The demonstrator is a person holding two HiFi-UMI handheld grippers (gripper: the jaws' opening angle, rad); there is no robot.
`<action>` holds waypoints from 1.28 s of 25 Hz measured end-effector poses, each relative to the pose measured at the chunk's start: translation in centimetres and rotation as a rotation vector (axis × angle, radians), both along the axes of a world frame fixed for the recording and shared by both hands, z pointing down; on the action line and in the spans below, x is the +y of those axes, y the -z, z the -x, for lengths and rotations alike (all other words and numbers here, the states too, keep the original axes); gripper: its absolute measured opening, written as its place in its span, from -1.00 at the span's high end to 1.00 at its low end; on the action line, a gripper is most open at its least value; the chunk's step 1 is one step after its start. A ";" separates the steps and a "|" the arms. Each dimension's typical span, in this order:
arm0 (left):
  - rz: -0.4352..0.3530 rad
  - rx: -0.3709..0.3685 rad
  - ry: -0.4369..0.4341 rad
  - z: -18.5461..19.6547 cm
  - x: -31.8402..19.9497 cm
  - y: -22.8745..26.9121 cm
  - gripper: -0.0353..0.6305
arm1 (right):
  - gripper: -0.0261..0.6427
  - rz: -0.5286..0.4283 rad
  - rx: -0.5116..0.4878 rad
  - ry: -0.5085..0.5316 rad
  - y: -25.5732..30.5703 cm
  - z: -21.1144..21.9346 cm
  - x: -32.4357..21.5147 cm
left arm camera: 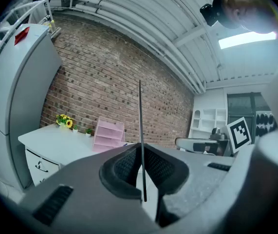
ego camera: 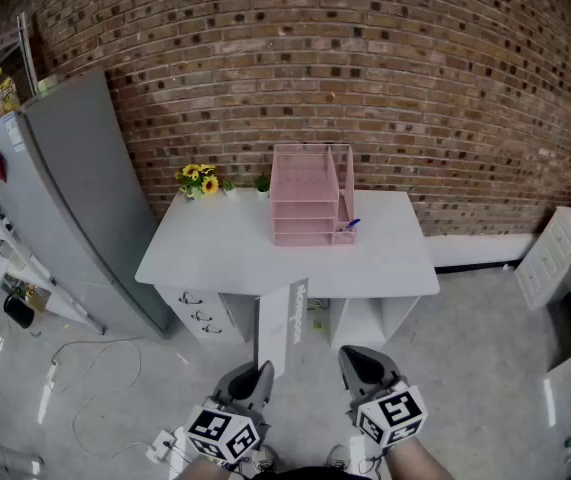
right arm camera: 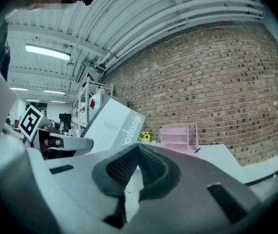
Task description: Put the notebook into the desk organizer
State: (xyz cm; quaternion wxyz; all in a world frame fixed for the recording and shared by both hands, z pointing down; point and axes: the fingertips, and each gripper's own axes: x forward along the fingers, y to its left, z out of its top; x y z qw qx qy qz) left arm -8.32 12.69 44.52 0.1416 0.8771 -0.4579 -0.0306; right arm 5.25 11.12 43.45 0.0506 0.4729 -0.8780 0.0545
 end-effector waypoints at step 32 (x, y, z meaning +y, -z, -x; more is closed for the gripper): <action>0.008 -0.006 -0.068 7.6 -2.4 -1.0 0.86 | 0.91 -0.005 -0.022 -0.041 -0.3 8.2 -2.5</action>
